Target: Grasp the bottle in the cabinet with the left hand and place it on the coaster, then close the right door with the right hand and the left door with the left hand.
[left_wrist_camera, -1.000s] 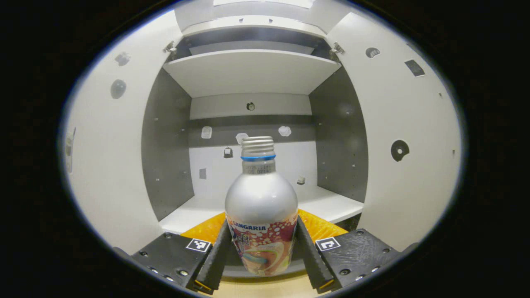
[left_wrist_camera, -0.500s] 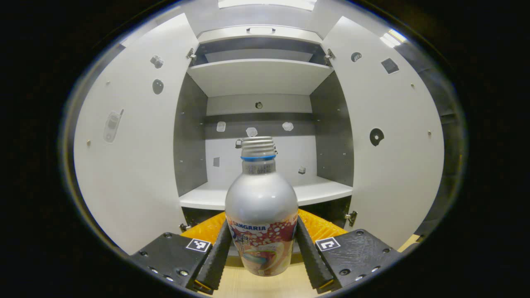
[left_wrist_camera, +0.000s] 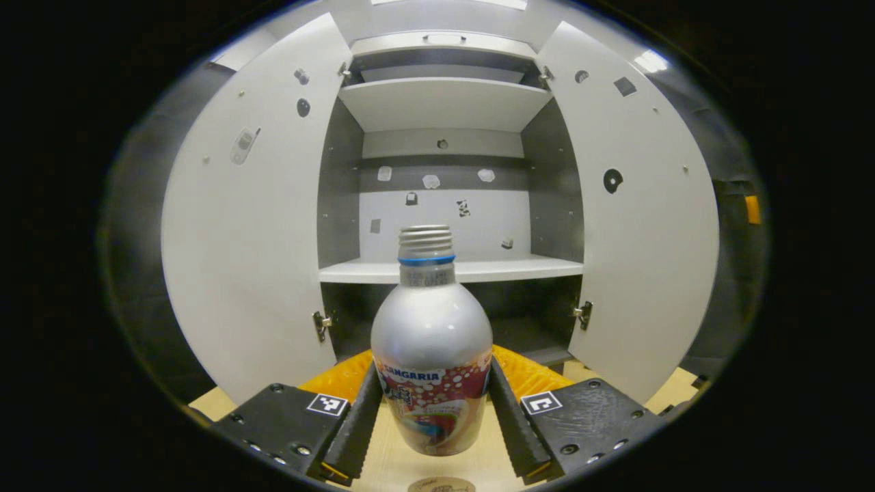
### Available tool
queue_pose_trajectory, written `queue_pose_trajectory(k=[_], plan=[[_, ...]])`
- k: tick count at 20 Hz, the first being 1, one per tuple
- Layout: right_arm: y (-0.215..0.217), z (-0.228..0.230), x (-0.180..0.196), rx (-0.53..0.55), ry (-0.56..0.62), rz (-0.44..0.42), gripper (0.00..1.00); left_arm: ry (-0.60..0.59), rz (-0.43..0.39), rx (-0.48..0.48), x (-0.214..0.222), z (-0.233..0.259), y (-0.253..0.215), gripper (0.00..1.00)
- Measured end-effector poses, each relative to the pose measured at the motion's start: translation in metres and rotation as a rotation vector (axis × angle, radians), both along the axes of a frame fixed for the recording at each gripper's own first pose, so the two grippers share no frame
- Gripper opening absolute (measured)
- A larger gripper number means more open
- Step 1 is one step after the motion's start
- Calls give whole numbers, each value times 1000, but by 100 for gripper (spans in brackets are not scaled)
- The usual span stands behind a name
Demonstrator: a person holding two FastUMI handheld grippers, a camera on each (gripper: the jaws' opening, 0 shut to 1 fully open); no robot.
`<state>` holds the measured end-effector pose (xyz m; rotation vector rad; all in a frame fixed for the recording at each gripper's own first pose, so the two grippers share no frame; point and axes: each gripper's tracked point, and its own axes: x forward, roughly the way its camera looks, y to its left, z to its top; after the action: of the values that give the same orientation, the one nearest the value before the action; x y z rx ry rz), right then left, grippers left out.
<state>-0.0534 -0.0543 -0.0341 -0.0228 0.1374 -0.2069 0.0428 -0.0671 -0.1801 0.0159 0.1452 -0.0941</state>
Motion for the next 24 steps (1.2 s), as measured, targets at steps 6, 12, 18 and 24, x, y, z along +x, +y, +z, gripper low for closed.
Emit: queue_pose_trajectory(k=[6,12,18,24], plan=[[17,5,-3,-20,-13,-4,100,65,-24,51,-19,-51,0,77],[28,5,-7,-51,15,-20,99,118,-80,74,-40,-98,-12,81],[38,4,-18,-95,39,-28,100,182,-95,86,-51,-142,-12,77],[50,-2,-19,-107,62,-6,99,252,-77,76,-52,-174,-5,77]])
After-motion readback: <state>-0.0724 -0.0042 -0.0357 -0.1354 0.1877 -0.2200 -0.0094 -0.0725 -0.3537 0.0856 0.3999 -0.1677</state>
